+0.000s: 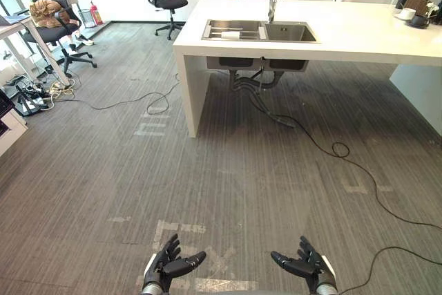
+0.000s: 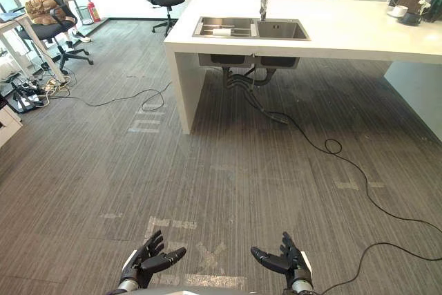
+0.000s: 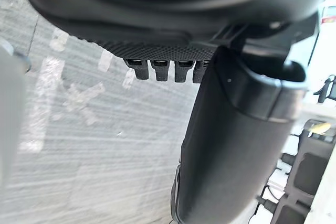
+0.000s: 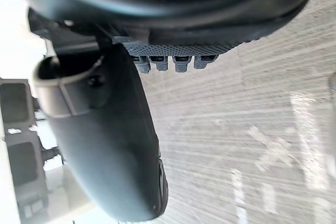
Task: Walk over to the sink, pick up the cup, carry it to the dishwasher, place the cup inside the dishwasher, then close the dishwasher door
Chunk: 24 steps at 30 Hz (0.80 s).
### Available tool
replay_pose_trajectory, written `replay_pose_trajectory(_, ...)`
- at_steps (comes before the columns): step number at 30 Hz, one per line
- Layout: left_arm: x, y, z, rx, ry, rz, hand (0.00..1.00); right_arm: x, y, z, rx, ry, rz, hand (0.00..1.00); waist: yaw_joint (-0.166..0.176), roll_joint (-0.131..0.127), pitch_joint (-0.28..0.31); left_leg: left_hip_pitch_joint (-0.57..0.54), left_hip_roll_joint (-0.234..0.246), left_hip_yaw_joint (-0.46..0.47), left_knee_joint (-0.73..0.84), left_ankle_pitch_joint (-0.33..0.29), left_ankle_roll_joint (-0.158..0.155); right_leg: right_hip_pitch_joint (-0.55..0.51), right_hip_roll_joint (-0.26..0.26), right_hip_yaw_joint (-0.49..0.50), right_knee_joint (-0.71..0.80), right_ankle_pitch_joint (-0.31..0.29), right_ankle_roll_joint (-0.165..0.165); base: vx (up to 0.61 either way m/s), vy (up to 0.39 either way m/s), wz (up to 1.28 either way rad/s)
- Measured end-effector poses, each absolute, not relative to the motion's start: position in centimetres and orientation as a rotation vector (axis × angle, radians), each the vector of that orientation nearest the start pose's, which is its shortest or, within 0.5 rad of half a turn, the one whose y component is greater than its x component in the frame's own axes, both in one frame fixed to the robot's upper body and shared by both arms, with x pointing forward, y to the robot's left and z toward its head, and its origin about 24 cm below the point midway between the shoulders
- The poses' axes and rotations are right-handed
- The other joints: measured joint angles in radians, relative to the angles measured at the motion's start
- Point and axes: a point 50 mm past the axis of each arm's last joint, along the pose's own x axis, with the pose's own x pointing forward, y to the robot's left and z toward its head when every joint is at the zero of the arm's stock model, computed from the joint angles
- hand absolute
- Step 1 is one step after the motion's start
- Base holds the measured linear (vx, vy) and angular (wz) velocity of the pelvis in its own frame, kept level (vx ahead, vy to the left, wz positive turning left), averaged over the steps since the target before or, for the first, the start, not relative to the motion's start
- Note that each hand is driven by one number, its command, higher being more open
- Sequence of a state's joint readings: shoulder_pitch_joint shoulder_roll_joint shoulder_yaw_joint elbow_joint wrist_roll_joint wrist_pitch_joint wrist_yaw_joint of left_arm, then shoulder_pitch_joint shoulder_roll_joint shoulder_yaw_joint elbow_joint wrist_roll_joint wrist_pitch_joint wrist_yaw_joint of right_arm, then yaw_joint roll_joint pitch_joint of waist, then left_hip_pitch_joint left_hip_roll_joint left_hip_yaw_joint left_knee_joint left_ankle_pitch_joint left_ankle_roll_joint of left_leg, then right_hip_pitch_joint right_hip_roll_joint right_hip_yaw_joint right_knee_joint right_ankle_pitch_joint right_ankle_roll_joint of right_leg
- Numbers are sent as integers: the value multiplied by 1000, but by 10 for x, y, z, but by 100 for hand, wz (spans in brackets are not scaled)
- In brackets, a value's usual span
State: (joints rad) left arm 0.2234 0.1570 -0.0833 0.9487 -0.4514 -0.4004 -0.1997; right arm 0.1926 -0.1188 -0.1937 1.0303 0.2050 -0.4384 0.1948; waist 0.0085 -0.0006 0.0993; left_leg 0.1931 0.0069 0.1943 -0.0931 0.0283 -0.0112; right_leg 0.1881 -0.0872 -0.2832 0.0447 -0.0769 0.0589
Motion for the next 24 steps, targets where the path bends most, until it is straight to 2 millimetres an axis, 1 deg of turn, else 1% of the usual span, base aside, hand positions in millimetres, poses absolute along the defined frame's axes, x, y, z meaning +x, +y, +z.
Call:
replay_pose_trajectory(4, 97, 216, -132, -234, 664, 170, 100, 90, -234, -135, 139, 684, -249, 100, 0, 0, 0, -5, -1, -1, 0, 0, 0, 0, -1, -5, -6, 0, 1, 2, -3, 2)
replay_pose_trajectory(7, 99, 220, -130, -232, 651, 181, 100, 92, -237, -133, 140, 670, -254, 100, 0, 1, 0, -7, -1, -1, 0, 0, 0, 0, -1, -8, -8, 0, 1, 1, -3, 1)
replay_pose_trajectory(14, 98, 220, -127, -239, 632, 165, 100, 97, -239, -129, 134, 642, -242, 100, -3, 1, 1, -8, -1, 2, 0, -1, -1, 0, -1, -6, -8, 0, 1, 0, 0, 0)
replay_pose_trajectory(24, 99, 218, -127, -245, 629, 154, 100, 97, -240, -126, 128, 624, -241, 100, -3, 1, 3, -8, -1, 8, 0, -4, -3, -2, -1, 2, -7, -1, 3, 0, 0, 0)
